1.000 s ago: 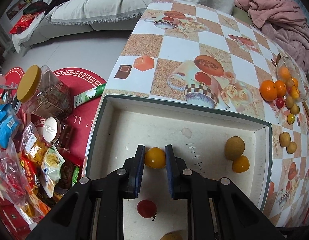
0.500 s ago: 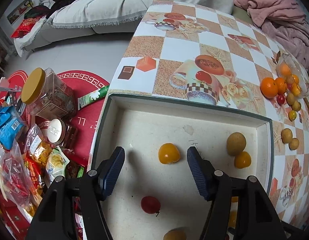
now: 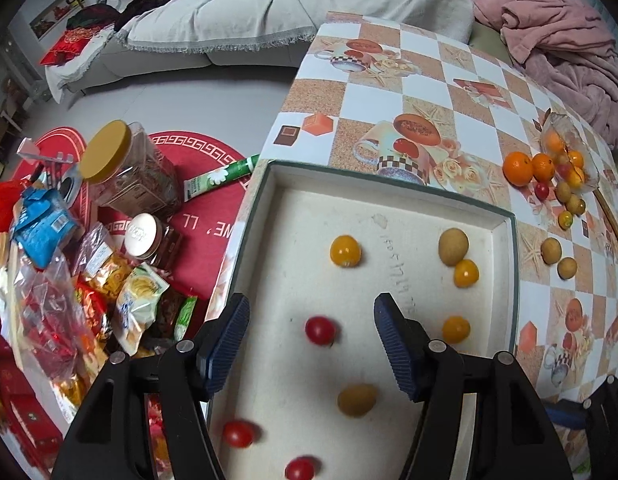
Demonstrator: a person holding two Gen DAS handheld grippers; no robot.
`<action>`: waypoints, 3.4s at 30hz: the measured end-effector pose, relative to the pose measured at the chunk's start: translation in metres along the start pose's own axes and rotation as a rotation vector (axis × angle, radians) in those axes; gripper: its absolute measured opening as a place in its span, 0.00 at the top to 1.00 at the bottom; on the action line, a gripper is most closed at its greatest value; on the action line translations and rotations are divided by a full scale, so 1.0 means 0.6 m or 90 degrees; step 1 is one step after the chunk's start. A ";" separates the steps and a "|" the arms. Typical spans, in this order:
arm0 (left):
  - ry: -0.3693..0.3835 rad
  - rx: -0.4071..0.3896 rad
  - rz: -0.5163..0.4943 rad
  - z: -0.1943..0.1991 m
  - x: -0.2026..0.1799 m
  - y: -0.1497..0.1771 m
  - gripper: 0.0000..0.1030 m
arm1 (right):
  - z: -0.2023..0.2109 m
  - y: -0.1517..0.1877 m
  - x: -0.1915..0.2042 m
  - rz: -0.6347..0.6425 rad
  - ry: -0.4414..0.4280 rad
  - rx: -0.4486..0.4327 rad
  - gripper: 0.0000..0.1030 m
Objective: Organize fruits
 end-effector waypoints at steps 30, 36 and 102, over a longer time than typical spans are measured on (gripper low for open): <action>-0.037 0.014 -0.015 0.157 0.016 0.138 0.01 | 0.147 -0.016 -0.053 -0.119 0.064 -0.009 0.00; -0.032 0.028 -0.040 0.179 0.000 0.156 0.01 | 0.163 -0.022 -0.040 -0.115 0.066 -0.014 0.00; -0.023 0.062 -0.079 0.178 -0.030 0.180 0.01 | 0.147 -0.027 -0.021 -0.084 0.102 0.019 0.00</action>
Point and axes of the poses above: each gripper's, at about its wrist camera, not at the fingertips, and z roughly against the way its jaws point, x to its left, y to its underside, the point moved 2 cm from there along -z, roughly the way its jaws point, and after that the axes turned 8 degrees about z, right-handed, at the moved point
